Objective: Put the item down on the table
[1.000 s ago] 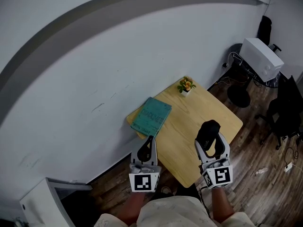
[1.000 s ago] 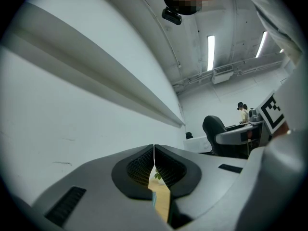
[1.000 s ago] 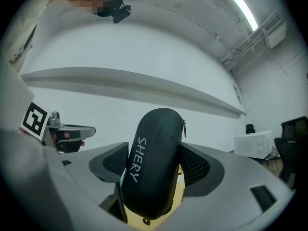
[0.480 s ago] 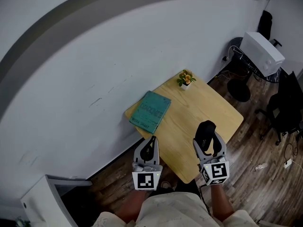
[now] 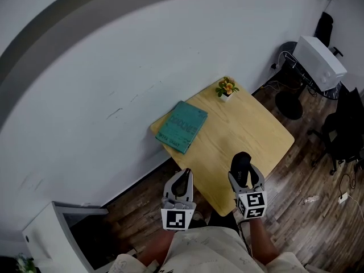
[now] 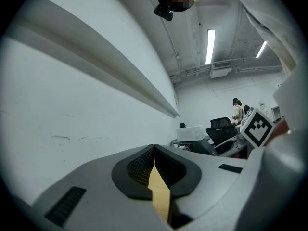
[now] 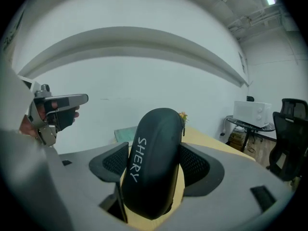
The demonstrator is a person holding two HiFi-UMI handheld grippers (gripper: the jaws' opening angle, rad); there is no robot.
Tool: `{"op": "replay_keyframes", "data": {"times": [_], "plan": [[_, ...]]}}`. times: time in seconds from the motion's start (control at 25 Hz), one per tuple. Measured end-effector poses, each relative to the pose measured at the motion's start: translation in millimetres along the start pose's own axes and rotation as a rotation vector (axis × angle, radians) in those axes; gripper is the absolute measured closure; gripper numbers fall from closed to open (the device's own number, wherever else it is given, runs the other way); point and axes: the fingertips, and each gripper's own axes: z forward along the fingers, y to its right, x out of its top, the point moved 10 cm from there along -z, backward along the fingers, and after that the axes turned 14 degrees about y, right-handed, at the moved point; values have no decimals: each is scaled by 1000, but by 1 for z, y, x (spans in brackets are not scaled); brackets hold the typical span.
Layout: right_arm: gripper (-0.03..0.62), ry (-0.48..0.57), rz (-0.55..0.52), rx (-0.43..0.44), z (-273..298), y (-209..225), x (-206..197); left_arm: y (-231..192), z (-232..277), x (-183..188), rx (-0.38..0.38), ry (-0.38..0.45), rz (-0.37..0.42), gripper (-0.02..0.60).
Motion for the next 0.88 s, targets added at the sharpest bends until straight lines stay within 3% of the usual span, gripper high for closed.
{"op": "replay_keyframes", "data": {"times": [0.44, 0.88], "plan": [[250, -251, 26, 49, 5, -8, -59, 18, -18, -14, -45, -38, -32, 572], [249, -382, 42, 97, 23, -11, -87, 19, -21, -20, -32, -59, -85, 571]]}}
